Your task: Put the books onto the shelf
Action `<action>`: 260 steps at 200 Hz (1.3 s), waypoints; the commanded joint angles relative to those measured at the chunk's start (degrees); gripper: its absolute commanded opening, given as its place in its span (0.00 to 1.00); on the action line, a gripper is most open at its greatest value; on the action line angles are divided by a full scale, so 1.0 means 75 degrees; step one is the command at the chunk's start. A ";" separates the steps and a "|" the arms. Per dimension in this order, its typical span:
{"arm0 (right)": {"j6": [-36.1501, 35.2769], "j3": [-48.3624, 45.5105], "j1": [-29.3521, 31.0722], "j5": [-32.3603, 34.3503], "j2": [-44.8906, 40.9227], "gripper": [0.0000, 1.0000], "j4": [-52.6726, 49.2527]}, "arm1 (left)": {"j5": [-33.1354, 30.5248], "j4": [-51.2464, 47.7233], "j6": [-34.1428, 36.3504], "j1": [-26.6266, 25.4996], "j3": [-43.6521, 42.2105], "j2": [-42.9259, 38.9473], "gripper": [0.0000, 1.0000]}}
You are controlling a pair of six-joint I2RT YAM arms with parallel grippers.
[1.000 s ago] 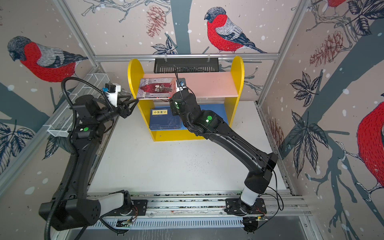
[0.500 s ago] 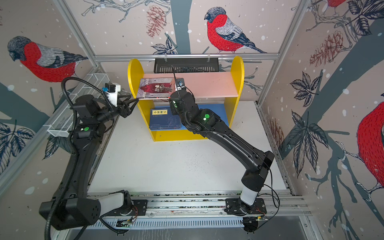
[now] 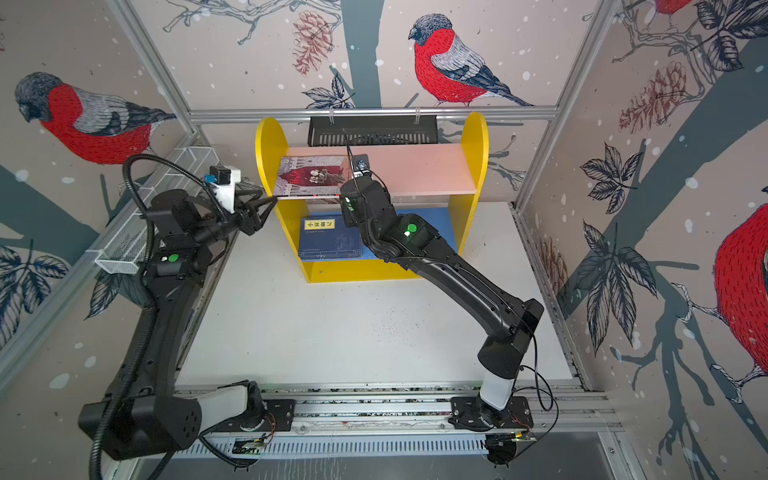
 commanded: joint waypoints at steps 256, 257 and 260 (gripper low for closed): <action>0.0023 0.0480 -0.0128 -0.0456 0.0275 0.64 -0.0089 | -0.0135 0.0455 0.0052 0.0010 0.0002 0.0013 0.54; 0.0022 0.0482 -0.0129 -0.0468 0.0275 0.64 -0.0089 | -0.0127 0.0447 0.0059 0.0010 0.0003 0.0013 0.55; 0.0035 0.0485 -0.0130 -0.0502 0.0265 0.64 -0.0089 | -0.0109 0.0415 0.0079 0.0010 0.0020 0.0013 0.57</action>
